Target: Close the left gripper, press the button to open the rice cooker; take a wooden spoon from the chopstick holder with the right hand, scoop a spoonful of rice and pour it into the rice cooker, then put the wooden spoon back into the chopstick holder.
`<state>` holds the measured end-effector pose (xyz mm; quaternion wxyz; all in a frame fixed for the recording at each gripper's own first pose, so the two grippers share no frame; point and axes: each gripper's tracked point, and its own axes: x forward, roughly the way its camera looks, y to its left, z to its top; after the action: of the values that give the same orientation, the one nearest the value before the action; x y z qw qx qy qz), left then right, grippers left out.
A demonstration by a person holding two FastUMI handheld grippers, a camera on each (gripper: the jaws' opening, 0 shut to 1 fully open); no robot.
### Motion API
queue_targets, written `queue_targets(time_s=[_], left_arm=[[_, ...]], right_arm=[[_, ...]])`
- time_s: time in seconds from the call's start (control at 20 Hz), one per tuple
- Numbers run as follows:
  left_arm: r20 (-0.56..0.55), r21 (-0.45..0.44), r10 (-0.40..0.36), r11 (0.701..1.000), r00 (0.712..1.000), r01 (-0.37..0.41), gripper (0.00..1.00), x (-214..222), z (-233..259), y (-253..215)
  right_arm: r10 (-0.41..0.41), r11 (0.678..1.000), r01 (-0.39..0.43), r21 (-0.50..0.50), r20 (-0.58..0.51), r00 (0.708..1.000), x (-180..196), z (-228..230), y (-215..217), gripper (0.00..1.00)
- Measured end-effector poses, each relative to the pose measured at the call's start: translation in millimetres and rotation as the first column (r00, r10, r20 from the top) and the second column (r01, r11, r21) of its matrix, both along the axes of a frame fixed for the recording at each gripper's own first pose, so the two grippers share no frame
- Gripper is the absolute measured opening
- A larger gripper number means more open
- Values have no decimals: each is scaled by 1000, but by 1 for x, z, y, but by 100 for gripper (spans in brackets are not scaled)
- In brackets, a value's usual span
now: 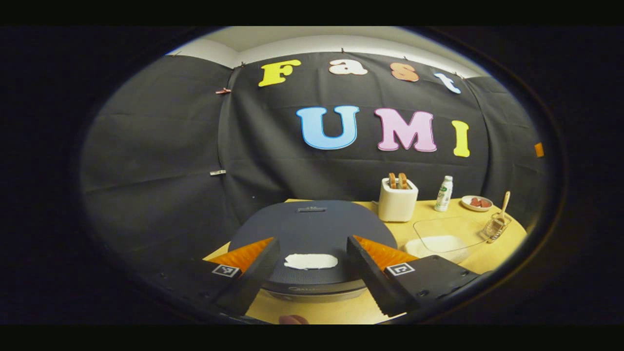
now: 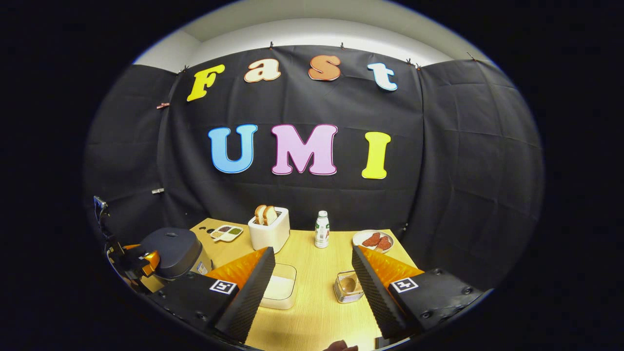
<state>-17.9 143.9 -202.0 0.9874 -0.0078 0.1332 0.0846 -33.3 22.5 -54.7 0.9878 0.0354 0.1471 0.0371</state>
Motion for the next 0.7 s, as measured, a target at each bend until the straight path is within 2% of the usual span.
queue_targets(time_s=[0.15,0.45,0.7], left_arm=[[40,4,-13,1000,999,13,94,8,26,-5],[103,-54,-52,997,993,57,94,13,76,-37],[182,-24,-99,994,978,105,94,17,129,-68]], right_arm=[[-32,999,31,10,12,999,2,4,-10,98],[-84,996,84,7,28,996,4,10,-33,98],[-106,994,106,13,30,994,4,9,-47,96]])
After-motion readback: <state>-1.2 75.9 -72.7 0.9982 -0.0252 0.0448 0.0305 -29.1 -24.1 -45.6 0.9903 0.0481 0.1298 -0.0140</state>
